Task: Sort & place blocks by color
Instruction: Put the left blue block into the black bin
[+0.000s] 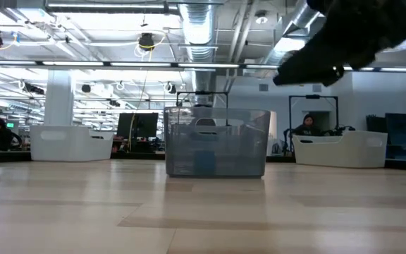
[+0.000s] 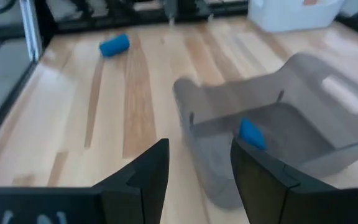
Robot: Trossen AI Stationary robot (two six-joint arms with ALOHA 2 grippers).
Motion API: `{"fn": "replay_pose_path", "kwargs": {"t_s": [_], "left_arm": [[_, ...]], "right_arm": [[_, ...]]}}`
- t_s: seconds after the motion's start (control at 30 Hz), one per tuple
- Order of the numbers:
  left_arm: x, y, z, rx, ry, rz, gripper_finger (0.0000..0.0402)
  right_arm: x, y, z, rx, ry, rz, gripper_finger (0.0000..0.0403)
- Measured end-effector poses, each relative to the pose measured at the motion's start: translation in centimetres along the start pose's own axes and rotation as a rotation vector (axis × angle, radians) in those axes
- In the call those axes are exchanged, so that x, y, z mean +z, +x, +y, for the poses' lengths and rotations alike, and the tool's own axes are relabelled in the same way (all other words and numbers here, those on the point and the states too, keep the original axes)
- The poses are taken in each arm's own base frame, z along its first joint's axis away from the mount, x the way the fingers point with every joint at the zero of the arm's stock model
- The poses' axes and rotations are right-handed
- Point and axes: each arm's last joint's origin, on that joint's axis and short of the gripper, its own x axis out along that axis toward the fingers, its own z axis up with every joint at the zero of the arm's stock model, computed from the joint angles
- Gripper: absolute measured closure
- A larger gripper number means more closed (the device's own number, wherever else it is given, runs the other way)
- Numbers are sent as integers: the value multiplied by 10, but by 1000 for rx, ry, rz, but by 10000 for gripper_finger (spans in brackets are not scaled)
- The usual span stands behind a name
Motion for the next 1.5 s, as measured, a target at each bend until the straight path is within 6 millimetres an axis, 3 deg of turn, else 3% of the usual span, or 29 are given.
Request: {"fn": "replay_pose_path", "kwargs": {"t_s": [0.17, 0.4, 0.57, 0.8, 1.07, 1.3, 1.4, 1.5], "left_arm": [[4, 15, -7, -22, 81, 144, 180], [9, 34, -11, 32, 252, 176, 111], [6, 50, -6, 8, 297, 205, 101], [-4, 71, -1, 4, 297, 223, 156], [0, 72, 0, 26, 270, 182, 301], [5, 58, 8, 129, 30, 43, 305], [15, 41, 10, 251, -87, -166, 286], [31, 22, 9, 350, -180, -433, 272]], "right_arm": [[-14, 8, 3, 0, -33, 53, 206], [-12, 7, 2, 13, -25, 49, 206], [-12, 6, 3, 18, -24, 47, 209], [-12, 6, 3, 16, -25, 49, 207], [-12, 7, 2, 11, -28, 55, 211], [-3, 7, 6, 53, 69, -26, 199], [3, 6, 10, 108, 71, -70, 187], [4, 7, 16, 146, -41, -128, 171]]}}
